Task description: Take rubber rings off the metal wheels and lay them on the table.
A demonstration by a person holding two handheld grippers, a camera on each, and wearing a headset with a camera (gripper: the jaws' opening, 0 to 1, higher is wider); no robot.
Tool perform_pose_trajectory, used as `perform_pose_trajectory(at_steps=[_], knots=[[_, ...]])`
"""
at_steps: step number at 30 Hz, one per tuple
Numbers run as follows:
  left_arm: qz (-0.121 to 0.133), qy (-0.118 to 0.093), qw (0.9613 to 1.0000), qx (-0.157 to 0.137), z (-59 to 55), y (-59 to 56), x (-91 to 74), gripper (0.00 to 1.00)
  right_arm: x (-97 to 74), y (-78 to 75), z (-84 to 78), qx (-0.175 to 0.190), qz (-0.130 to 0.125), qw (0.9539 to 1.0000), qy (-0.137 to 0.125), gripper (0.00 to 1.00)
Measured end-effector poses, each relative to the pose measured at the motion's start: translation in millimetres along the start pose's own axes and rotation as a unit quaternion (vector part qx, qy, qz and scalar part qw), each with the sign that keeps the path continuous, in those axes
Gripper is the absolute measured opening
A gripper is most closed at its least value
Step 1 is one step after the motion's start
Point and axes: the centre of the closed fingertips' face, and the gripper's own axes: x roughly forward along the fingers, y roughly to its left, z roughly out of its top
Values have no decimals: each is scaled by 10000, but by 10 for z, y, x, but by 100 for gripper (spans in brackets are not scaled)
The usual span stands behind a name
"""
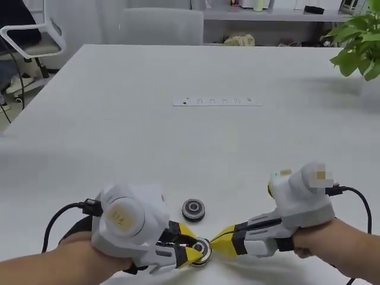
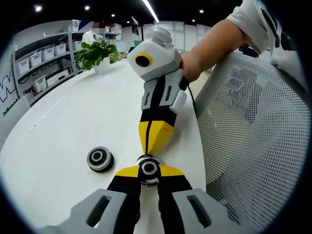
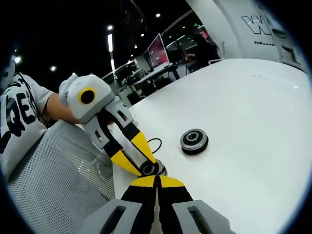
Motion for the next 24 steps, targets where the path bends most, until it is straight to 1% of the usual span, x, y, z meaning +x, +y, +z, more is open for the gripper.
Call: perform_pose_trajectory(at_steps=[9,24], knots=[[6,15,10000,-7,-4,-4,-3,7,13,44,16,1,46,10000,-12,0],[0,13,10000,-11,-8,-11,-3,7,37,73,21,-132,71,9999,-4,0]])
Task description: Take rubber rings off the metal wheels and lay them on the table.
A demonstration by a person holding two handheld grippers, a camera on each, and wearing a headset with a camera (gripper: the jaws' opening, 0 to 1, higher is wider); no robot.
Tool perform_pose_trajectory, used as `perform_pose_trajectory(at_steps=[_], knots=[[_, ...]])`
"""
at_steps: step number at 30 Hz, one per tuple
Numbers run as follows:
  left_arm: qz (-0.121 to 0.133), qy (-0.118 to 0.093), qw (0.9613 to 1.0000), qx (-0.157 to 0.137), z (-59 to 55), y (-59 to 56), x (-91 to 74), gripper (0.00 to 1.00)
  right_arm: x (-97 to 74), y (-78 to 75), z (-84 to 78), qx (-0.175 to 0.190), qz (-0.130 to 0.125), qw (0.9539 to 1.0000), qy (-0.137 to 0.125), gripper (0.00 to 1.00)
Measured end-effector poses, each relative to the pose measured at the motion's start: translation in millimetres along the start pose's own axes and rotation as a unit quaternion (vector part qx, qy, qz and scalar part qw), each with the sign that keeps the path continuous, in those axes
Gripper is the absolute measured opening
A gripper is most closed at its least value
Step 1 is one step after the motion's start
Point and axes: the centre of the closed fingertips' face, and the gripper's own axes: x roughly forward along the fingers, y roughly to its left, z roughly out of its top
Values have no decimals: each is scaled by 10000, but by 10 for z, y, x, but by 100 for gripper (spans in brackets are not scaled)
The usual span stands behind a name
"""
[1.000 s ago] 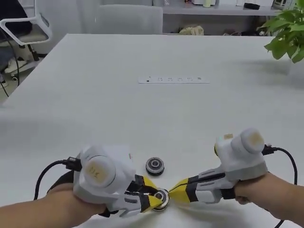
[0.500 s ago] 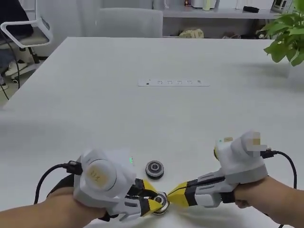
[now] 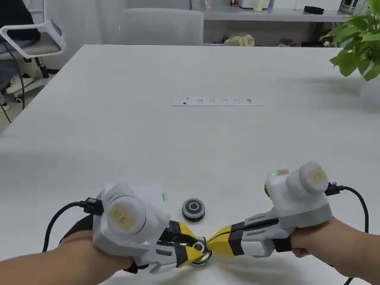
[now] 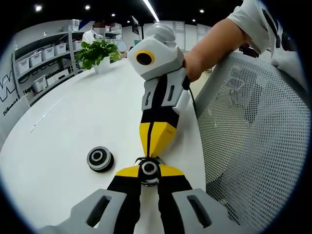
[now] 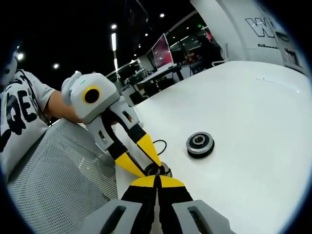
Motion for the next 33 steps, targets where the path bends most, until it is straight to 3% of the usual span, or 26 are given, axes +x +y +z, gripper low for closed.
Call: perform_pose_trajectory(at_steps=[13,16,18,27,33], knots=[[-9,-7,10000,-4,0,2,1,7,32,28,16,-72,44,10000,-26,0],[-12,-18,10000,-12,0,2,0,7,64,124,59,-153,220,9996,-103,0],[-10,-20,10000,-14,2,3,1,7,90,134,64,-313,167,9994,-51,0],[-3,-45,10000,15,2,9,0,7,21,-7,59,-290,-15,9995,-132,0],[20,-38,10000,27,13,11,-1,8,6,-23,32,-287,-49,9995,-92,0]])
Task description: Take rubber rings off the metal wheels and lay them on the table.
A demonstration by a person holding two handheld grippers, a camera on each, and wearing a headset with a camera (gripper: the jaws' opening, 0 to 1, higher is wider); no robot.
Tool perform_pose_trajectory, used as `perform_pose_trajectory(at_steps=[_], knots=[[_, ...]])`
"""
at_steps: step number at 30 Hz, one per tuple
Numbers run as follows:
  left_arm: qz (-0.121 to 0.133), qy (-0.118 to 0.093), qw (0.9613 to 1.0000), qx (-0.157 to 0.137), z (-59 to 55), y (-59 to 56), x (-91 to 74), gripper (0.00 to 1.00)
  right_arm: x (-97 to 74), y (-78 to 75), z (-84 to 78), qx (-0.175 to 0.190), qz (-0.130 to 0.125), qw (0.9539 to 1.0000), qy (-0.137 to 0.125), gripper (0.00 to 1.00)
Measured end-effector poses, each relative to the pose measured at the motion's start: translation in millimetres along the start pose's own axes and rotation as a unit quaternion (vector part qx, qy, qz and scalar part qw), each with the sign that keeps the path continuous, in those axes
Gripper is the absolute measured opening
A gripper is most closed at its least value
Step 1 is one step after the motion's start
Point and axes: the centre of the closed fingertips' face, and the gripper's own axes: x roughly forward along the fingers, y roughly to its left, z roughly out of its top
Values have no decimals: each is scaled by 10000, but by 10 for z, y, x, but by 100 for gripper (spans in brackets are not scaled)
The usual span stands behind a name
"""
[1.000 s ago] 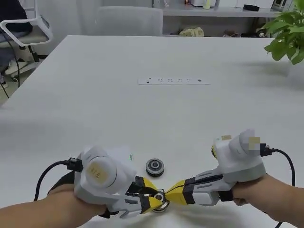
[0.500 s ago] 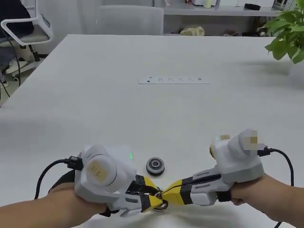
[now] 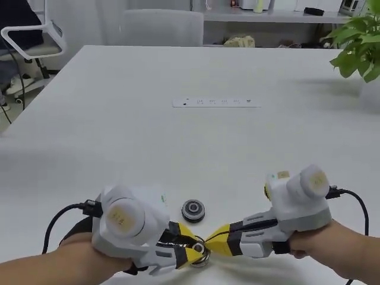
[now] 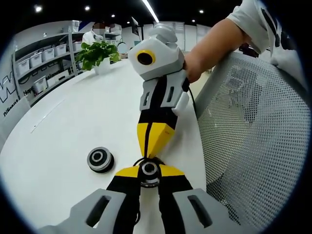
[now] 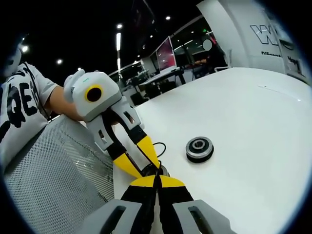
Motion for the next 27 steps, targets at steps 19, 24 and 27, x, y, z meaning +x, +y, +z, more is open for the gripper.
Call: perform_pose_trajectory(at_steps=[19,24,27], knots=[[-124,-202,9995,-215,127,-32,-156,26,-29,24,50,19,31,10000,-76,0],[-94,-348,9989,-300,191,-29,-264,31,-32,39,77,16,57,9999,-111,0],[-54,-418,9986,-326,215,-22,-328,33,-36,56,95,22,81,9999,-135,0]])
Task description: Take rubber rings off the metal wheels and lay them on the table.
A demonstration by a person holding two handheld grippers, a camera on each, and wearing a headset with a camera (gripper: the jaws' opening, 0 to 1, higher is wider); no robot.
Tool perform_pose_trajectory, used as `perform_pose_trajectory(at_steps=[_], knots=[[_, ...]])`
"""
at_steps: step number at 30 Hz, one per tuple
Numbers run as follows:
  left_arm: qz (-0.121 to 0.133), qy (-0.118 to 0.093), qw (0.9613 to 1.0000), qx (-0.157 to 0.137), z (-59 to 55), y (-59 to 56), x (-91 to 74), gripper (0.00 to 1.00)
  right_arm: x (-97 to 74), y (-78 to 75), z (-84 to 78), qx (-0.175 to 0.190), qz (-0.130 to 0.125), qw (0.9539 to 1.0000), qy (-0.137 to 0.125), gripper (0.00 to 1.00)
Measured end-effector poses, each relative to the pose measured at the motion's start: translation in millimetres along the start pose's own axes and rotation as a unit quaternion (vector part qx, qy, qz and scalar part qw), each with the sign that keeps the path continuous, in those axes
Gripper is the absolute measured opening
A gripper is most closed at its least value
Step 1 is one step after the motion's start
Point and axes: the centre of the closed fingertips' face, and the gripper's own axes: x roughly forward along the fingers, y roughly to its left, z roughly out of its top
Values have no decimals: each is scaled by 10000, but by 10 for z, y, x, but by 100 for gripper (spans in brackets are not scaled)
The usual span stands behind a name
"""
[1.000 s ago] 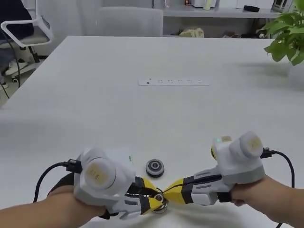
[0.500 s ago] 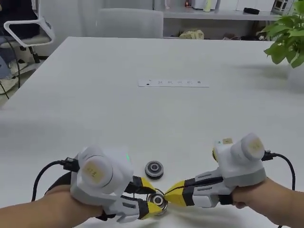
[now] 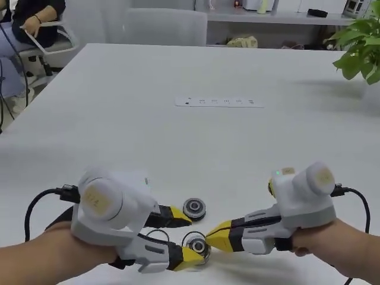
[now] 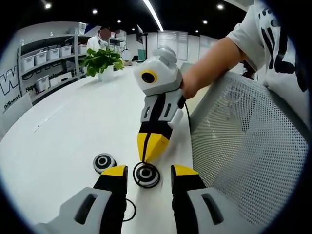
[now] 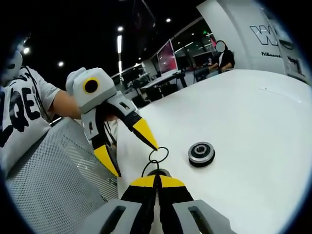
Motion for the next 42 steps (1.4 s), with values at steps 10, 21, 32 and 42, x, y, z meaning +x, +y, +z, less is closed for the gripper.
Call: perform_pose_trajectory(at_steps=[10,21,32,42], knots=[[150,-225,9996,-118,57,9,-210,44,1,42,44,-10,45,10000,-49,0],[321,-453,9981,-252,94,-22,-442,53,-4,72,113,-14,64,9999,-113,0],[596,-536,9960,-405,48,44,-658,64,41,71,230,-53,73,9998,-148,0],[752,-589,9942,-489,18,78,-756,70,153,110,295,-43,151,9997,-168,0]])
